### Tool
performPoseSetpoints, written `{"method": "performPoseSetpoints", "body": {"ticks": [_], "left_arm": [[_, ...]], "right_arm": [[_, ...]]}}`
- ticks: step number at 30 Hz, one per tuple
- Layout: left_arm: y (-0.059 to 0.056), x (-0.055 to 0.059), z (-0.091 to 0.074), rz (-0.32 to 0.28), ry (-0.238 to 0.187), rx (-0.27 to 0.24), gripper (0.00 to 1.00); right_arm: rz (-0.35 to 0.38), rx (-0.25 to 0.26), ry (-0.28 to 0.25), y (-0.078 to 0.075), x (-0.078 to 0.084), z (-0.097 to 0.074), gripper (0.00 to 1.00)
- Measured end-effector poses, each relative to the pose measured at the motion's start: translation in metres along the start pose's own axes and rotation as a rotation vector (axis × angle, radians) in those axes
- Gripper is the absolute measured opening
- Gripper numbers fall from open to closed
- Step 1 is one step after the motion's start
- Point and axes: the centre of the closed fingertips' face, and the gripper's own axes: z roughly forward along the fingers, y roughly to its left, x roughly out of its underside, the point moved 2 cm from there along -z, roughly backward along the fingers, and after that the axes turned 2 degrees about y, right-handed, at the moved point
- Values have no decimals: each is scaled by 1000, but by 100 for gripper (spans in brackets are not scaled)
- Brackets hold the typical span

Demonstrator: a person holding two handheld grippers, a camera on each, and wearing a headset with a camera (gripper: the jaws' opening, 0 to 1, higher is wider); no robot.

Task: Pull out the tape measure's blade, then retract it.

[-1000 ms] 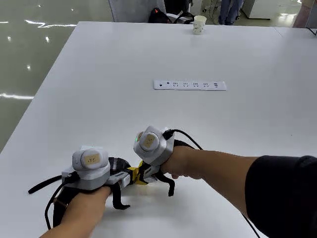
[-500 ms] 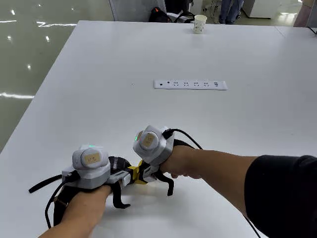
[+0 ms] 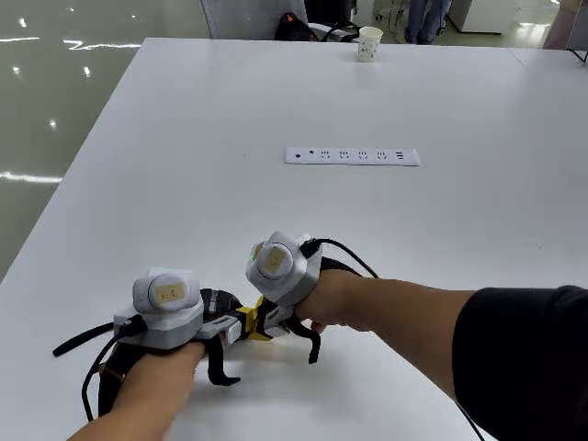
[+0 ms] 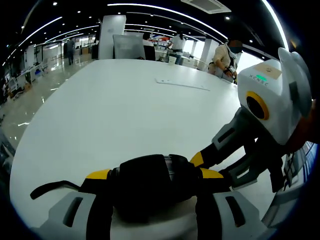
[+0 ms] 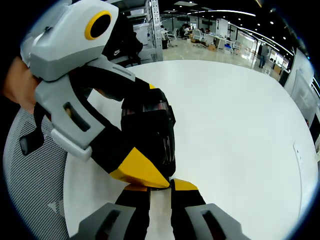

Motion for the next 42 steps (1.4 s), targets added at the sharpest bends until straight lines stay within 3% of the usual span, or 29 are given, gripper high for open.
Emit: {"method": "performPoseSetpoints", "body": {"ticks": [3,11,18,24,28,33,37,42], "left_arm": [[-1,0,0,15,-15,-5,64],[-2,0,0,56,20,20,64],[-2,0,0,52,32,26,65],[-3,-4,-2,80,47,20,64],[-3,-11,-4,90,35,34,63],[-7,-15,-5,65,43,81,68],[-10,-11,-5,69,57,116,76],[-13,-5,-10,191,67,195,91]], "right_arm": [[0,8,-10,0,0,0,12],[20,28,-27,1,1,-2,14],[34,39,-52,1,-1,-8,16],[31,46,-51,3,3,-13,15],[44,49,-57,2,5,-17,15],[48,52,-65,3,9,-22,16],[38,62,-61,4,13,-28,18],[76,80,-110,9,22,-38,19]]}}
